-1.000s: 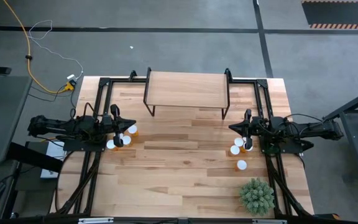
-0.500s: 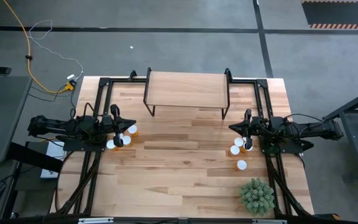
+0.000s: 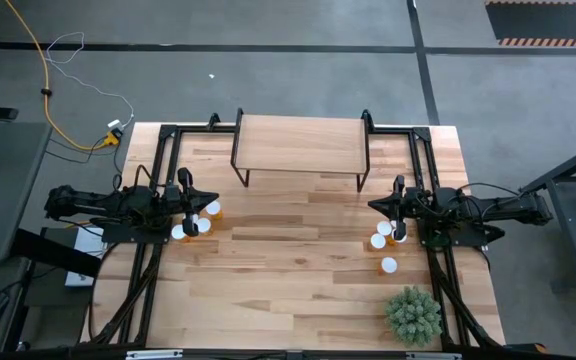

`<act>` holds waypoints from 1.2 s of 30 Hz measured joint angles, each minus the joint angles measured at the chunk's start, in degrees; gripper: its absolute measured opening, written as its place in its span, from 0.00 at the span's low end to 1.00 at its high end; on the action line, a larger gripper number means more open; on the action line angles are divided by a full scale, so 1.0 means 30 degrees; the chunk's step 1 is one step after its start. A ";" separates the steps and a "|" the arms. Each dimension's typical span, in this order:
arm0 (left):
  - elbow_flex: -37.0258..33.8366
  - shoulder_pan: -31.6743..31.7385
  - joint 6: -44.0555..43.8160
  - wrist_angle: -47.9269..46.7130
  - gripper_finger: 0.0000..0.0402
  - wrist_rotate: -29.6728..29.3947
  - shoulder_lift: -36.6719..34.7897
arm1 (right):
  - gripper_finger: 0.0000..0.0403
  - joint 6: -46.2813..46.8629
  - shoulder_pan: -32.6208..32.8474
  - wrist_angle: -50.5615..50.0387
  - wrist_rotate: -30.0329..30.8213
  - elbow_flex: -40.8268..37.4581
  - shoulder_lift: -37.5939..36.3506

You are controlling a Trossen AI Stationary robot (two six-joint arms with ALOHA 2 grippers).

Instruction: Pick and place medicine bottles onto shelf by color

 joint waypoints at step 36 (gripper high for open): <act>-0.0003 -0.0001 -0.0004 0.0005 0.00 0.0002 -0.0005 | 0.00 0.0056 -0.0003 0.1065 0.1149 0.0000 0.0022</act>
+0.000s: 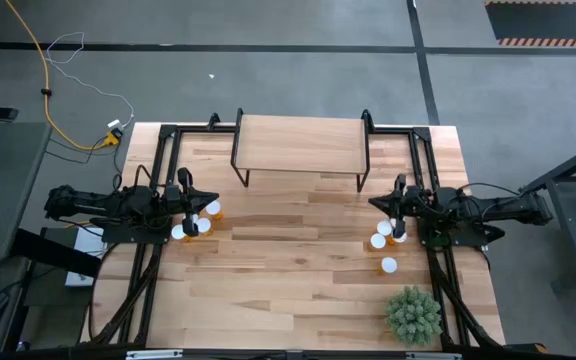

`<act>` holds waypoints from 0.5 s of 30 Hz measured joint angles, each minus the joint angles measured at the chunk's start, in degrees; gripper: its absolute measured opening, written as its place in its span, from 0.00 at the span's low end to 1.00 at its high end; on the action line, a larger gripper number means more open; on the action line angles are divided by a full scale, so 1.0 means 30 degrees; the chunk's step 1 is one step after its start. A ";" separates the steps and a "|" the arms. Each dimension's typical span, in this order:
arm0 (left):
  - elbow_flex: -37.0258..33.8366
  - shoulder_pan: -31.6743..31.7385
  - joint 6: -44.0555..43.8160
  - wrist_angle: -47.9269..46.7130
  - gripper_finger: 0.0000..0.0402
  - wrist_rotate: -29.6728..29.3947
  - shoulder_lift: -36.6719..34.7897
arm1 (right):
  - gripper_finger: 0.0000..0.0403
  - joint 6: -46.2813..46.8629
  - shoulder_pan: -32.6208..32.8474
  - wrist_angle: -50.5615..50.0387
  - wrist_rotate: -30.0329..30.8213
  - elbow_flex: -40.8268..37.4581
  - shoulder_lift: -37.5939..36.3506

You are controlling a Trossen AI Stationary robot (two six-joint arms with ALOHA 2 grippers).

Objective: Pick and place medicine bottles onto shelf by color
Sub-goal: Put the yellow pill bottle on the shelf

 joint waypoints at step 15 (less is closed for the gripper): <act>0.0003 -0.0002 0.0004 -0.0005 0.00 -0.0003 0.0000 | 0.00 -0.0670 0.0342 1.1264 -0.4837 0.2344 0.5367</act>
